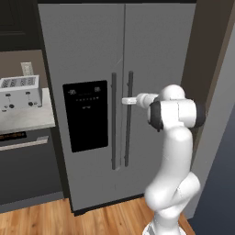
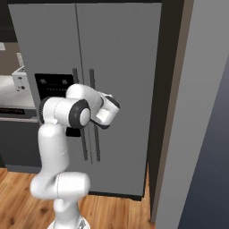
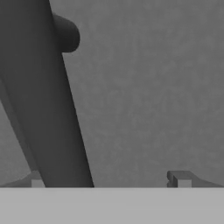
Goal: Retrieve the chicken drumstick from the fridge and place it on the saucepan with marinade on the stove.
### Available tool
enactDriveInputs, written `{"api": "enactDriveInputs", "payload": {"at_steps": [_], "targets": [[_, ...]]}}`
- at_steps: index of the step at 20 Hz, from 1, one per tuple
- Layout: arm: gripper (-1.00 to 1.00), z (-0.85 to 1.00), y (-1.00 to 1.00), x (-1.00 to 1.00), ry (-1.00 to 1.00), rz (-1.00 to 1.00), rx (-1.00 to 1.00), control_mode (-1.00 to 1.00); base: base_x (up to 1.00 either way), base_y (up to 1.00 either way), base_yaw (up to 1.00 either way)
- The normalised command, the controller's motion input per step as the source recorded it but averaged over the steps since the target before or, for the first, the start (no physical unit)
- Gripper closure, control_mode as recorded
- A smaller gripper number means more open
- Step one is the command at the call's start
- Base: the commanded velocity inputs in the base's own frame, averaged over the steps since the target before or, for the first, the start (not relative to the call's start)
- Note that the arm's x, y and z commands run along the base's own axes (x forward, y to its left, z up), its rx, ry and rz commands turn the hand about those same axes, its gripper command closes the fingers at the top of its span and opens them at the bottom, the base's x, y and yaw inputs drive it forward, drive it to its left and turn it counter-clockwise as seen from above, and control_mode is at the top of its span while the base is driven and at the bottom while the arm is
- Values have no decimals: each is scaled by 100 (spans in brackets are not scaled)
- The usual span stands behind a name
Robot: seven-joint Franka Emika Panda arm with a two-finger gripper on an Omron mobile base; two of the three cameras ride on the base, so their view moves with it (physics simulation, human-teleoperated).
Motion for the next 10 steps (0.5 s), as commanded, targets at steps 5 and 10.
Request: {"api": "enactDriveInputs", "payload": {"at_steps": [5, 10], "targets": [[-100, -1, 0, -11, -1, 1, 0, -100, 0, 0, 0], [-100, -12, 5, -52, -2, 3, -2, -100, 0, 0, 0]]}}
